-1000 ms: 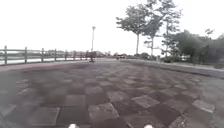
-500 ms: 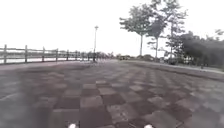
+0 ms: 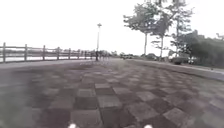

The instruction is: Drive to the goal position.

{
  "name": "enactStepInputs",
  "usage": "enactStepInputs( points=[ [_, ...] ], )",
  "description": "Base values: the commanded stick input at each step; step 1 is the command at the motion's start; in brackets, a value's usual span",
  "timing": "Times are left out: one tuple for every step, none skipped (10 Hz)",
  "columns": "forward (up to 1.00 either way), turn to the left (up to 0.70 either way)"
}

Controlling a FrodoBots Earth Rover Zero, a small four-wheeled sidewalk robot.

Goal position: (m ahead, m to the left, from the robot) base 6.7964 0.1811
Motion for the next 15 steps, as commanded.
enactStepInputs(
  points=[
    [1.0, -0.4],
    [1.0, -0.4],
    [1.0, -0.4],
    [1.0, -0.4],
    [1.0, -0.32],
    [1.0, -0.05],
    [1.0, 0.0],
    [1.0, 0.0],
    [1.0, 0.0],
    [1.0, 0.0],
    [1.0, 0.0],
    [1.0, 0.0],
    [1.0, 0.0],
    [1.0, 0.0],
    [1.0, 0.0]
  ],
)
